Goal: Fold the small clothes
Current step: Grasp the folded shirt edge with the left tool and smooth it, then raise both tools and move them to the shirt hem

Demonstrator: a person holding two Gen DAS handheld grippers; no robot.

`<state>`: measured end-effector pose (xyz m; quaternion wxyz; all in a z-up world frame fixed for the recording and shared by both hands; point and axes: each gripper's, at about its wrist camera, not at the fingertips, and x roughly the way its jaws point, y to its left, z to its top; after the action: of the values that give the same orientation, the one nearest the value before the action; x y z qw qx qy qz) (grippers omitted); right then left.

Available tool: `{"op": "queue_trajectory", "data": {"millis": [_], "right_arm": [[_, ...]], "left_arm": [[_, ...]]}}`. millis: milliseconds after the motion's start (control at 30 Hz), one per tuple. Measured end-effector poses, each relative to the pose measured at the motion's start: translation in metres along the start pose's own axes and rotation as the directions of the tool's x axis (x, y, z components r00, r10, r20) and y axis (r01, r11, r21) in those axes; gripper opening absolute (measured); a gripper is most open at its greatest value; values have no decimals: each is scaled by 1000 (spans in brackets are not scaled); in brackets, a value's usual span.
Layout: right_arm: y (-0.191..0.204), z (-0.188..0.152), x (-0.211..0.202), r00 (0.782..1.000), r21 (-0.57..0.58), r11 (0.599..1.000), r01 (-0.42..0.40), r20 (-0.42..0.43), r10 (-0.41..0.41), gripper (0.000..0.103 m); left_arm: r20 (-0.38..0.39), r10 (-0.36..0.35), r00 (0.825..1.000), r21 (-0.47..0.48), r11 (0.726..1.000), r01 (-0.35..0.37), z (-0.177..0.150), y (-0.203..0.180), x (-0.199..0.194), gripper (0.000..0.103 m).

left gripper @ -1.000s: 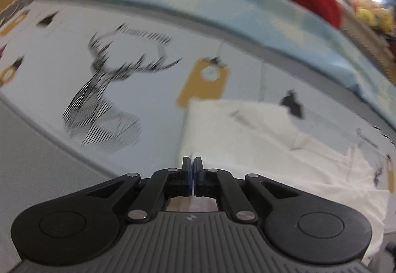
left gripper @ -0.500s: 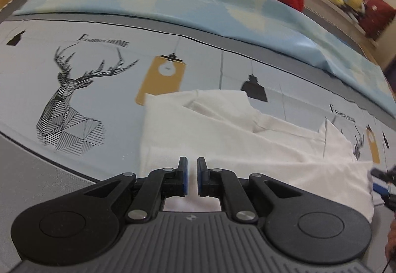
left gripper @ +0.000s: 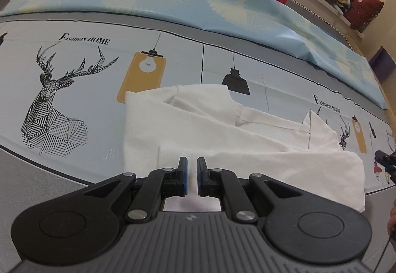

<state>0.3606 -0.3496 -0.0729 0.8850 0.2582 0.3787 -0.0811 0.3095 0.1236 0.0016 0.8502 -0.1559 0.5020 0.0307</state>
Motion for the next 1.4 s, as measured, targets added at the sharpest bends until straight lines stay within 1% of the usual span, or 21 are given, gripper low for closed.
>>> {"op": "queue_trajectory", "data": {"millis": [100,167,200,267,300,367,467,600,633,667,767,833,867,933,1000,1100,1200,1267,1300,1367,1400], "right_arm": [[19,-4,-7,992,-93,990,-103,-85,95,8],[29,-13,-1,964,-157,974,-162,-236,122,24],[31,-22,3,947,-201,965,-166,-306,99,28],[29,-39,14,932,-301,951,-69,-361,-47,31],[23,-44,19,925,-335,942,-12,-362,-117,30],[18,-42,13,936,-325,945,41,-317,-150,30],[21,-24,-15,975,-245,969,32,-207,-84,31],[21,-11,-33,992,-186,983,-2,-127,-22,41],[22,-11,-33,991,-178,984,-12,-133,-12,41],[21,-12,-28,990,-171,985,-17,-142,-7,41],[23,-16,-27,986,-145,989,-28,-169,3,41],[26,-17,-25,985,-143,989,-35,-173,10,41],[27,-16,-23,984,-149,988,-41,-179,14,41],[32,-22,-17,978,-169,985,-47,-208,11,41],[37,-31,-10,964,-202,978,-45,-266,-11,41],[40,-45,1,943,-247,969,-19,-326,-65,41],[38,-56,13,928,-311,950,33,-344,-145,41],[27,-60,20,919,-296,953,72,-352,-179,42],[21,-60,23,917,-261,962,80,-360,-174,42],[18,-59,22,918,-223,971,85,-360,-163,41],[20,-58,19,924,-224,970,92,-344,-167,40]], "left_arm": [[-12,-4,1000,-29,1000,4,1,6,1,8],[-24,-13,1000,-60,998,11,1,13,3,8],[-30,-14,999,-76,997,11,1,16,4,9],[-41,-5,999,-110,994,0,-1,24,7,25],[-49,0,999,-129,992,-7,-1,28,9,27],[-69,4,998,-154,988,-15,-3,35,14,28],[-105,-6,994,-169,985,-12,-8,39,26,28],[-162,-23,987,-131,991,1,-17,31,42,27],[-167,-21,986,-113,994,2,-18,28,44,20],[-158,-4,987,-86,996,-10,-19,25,43,3],[-42,85,995,-81,993,-89,-10,25,19,3],[41,211,977,-70,976,-207,-1,25,-2,3],[47,234,971,-55,971,-232,2,27,-5,3],[-36,202,979,-30,979,-203,2,32,7,4],[-78,211,974,-71,974,-216,-2,39,15,8],[-20,209,978,-91,974,-210,2,37,3,8],[39,186,982,-82,980,-182,7,29,-5,8],[-1,177,984,-81,981,-177,6,31,5,8],[-47,167,985,-111,979,-171,3,38,13,8],[-113,148,983,-182,969,-167,1,50,24,8],[-116,145,983,-199,966,-165,1,53,23,8]]}}
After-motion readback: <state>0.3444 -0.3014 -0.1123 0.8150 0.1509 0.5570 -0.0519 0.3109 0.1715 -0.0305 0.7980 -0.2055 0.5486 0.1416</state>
